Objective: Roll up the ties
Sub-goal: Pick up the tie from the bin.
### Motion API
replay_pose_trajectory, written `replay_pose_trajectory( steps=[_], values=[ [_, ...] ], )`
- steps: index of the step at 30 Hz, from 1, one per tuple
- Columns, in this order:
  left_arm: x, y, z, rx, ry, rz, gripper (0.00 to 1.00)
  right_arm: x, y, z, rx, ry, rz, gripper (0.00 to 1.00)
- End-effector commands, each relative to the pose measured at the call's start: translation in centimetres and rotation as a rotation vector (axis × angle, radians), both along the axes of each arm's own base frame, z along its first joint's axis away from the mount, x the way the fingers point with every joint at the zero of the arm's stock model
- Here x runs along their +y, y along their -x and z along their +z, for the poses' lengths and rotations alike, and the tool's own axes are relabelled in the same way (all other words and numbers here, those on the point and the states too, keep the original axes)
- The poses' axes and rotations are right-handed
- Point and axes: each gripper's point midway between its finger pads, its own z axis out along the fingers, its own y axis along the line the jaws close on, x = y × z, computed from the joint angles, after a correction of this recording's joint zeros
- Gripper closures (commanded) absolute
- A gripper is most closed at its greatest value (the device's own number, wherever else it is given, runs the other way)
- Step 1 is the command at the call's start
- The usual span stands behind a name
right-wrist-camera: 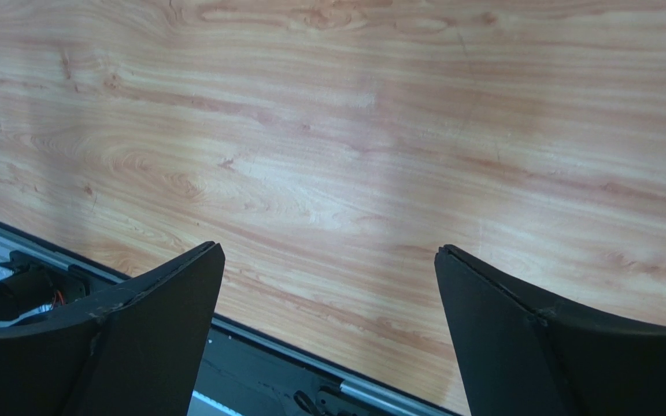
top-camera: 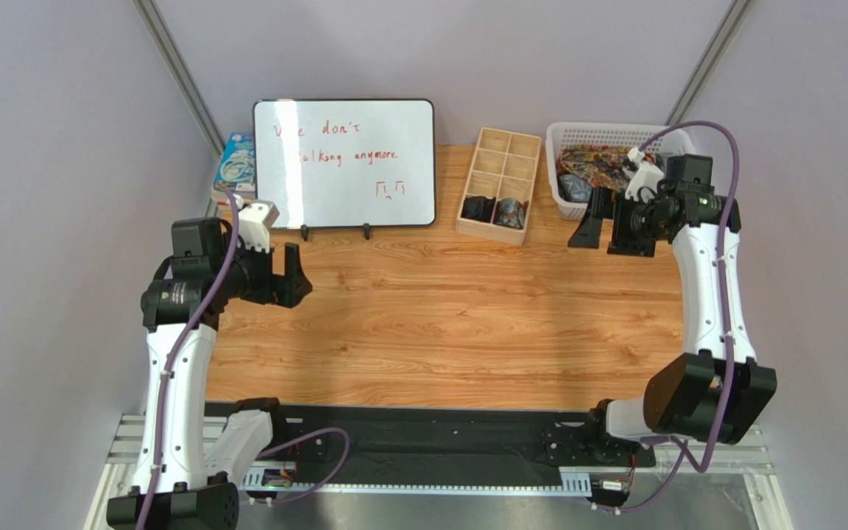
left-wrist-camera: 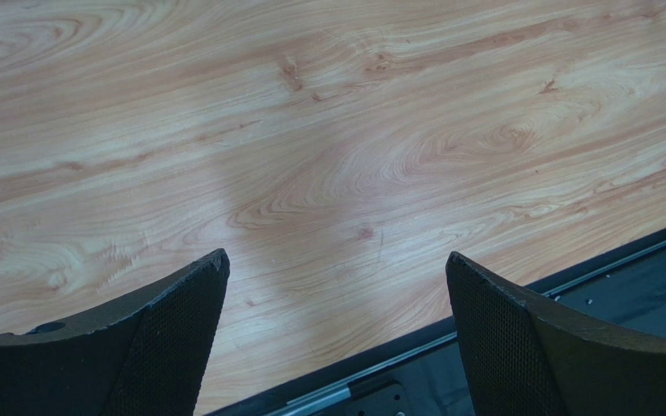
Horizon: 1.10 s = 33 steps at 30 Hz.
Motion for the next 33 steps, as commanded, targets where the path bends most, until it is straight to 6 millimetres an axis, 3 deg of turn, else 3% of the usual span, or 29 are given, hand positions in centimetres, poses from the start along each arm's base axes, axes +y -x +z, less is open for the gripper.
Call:
replay_pose_trajectory(
  steps=[1, 3, 8, 10, 14, 20, 21, 22, 25, 33],
  values=[
    [0.4, -0.9, 1.8, -0.114, -0.047, -0.027, 0.01, -1.4, -4.3, 2.6, -0.109, 0.034, -0.028, 0.0],
    [0.7, -1.6, 2.1, -0.14, -0.061, -0.011, 0.0, -1.7, -6.3, 3.2, -0.148, 0.036, -0.021, 0.0],
    [1.1, -3.1, 2.0, -0.138, -0.072, 0.002, 0.0, -4.2, -13.4, 3.9, -0.224, 0.1, -0.078, 0.0],
    [1.1, -3.8, 1.9, -0.142, -0.073, -0.01, 0.01, -5.3, -15.2, 3.5, -0.231, 0.17, -0.101, 0.0],
    [0.8, -5.2, 1.0, -0.109, -0.044, -0.02, 0.01, -5.5, -18.7, 2.9, -0.282, 0.249, -0.069, 0.01],
    [0.4, -6.7, 0.1, -0.057, -0.006, -0.027, 0.01, -6.8, -24.3, -0.3, -0.281, 0.336, -0.079, 0.12],
    [0.4, -7.0, 0.1, -0.055, -0.006, -0.028, 0.01, -7.0, -25.4, 0.4, -0.306, 0.335, -0.089, 0.14],
    [0.5, -7.2, -0.1, -0.046, -0.006, -0.025, 0.01, -7.1, -26.4, -1.6, -0.279, 0.335, -0.083, 0.16],
    [0.6, -7.9, -0.7, -0.018, -0.008, -0.025, 0.01, -7.3, -28.6, -3.9, -0.276, 0.363, -0.076, 0.22],
    [0.3, -9.0, -2.8, 0.074, 0.031, -0.024, 0.01, -7.1, -32.1, -7.2, -0.305, 0.37, -0.065, 0.28]
  ],
)
